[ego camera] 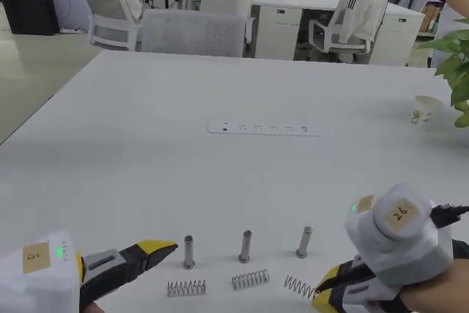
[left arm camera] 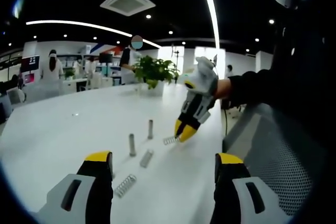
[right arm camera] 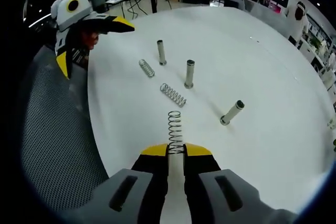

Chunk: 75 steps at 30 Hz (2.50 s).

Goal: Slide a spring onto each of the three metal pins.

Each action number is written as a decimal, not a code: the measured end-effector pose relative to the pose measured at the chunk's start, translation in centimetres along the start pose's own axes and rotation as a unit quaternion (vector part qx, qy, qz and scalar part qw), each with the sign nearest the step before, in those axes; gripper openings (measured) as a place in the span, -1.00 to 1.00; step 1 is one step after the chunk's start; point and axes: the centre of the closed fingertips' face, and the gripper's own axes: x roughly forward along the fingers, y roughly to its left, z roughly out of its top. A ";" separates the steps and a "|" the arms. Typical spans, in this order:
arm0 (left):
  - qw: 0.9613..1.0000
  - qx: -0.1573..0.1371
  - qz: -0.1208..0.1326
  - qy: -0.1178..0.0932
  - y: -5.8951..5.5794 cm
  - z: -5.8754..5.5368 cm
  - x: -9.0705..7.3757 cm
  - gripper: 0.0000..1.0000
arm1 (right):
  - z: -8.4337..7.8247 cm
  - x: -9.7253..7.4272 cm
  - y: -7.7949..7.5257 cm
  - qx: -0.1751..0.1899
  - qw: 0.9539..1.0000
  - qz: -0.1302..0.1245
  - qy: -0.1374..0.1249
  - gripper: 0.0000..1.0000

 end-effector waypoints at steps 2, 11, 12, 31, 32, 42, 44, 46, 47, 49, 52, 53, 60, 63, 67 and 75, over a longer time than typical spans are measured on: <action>1.000 -0.001 -0.003 -0.003 0.2 0.3 0.2 0.49 | 0.3 -0.3 0.1 -0.009 1.000 0.001 0.002 -0.85; 1.000 0.005 -0.022 -0.006 0.1 0.9 1.2 0.38 | 2.2 -1.4 0.9 -0.041 0.999 0.011 -0.006 -0.85; 1.000 0.005 -0.024 -0.005 0.1 0.9 1.3 0.36 | 2.4 -1.4 1.0 -0.043 0.999 0.013 -0.007 -0.85; 0.998 0.025 -0.048 -0.007 -0.7 0.9 1.8 0.01 | 6.0 -2.0 4.1 -0.126 0.991 0.051 -0.016 -0.85; 0.998 0.026 -0.050 -0.007 -0.7 0.9 1.9 -0.01 | 6.2 -2.0 4.2 -0.129 0.990 0.051 -0.016 -0.85; 0.997 0.031 -0.064 -0.010 -1.2 0.9 2.0 -0.27 | 7.5 -1.9 6.0 -0.174 0.981 0.078 -0.023 -0.85; 0.997 0.032 -0.066 -0.010 -1.3 0.9 2.1 -0.31 | 7.6 -1.9 6.3 -0.181 0.980 0.082 -0.024 -0.85; 0.997 0.033 -0.069 -0.011 -1.4 0.9 2.1 -0.35 | 7.7 -2.0 6.5 -0.189 0.978 0.084 -0.025 -0.85; 0.997 0.033 -0.069 -0.011 -1.4 0.9 2.1 -0.37 | 7.6 -2.0 6.6 -0.195 0.977 0.087 -0.024 -0.85; 0.997 0.035 -0.072 -0.011 -1.5 0.9 2.1 -0.42 | 7.7 -1.9 6.9 -0.203 0.975 0.090 -0.024 -0.85; 0.996 0.037 -0.077 -0.010 -1.7 0.8 2.1 -0.50 | 7.7 -2.0 7.0 -0.209 0.973 0.091 -0.025 -0.85; 0.996 0.037 -0.079 -0.009 -1.7 0.8 2.1 -0.51 | 7.7 -2.0 7.1 -0.211 0.973 0.093 -0.025 -0.85; 0.995 0.038 -0.090 -0.006 -2.3 0.6 2.3 -0.64 | 7.7 -2.1 7.6 -0.225 0.969 0.099 -0.027 -0.85; 0.995 0.040 -0.093 -0.007 -2.3 0.7 2.3 -0.73 | 7.8 -2.1 7.8 -0.232 0.967 0.100 -0.029 -0.85; 0.994 0.043 -0.096 -0.008 -2.5 0.7 2.2 -0.84 | 7.9 -2.1 7.8 -0.241 0.965 0.097 -0.031 -0.85; 0.994 0.041 -0.099 -0.006 -2.6 0.6 2.3 -0.90 | 8.0 -2.3 7.9 -0.266 0.958 0.096 -0.040 -0.85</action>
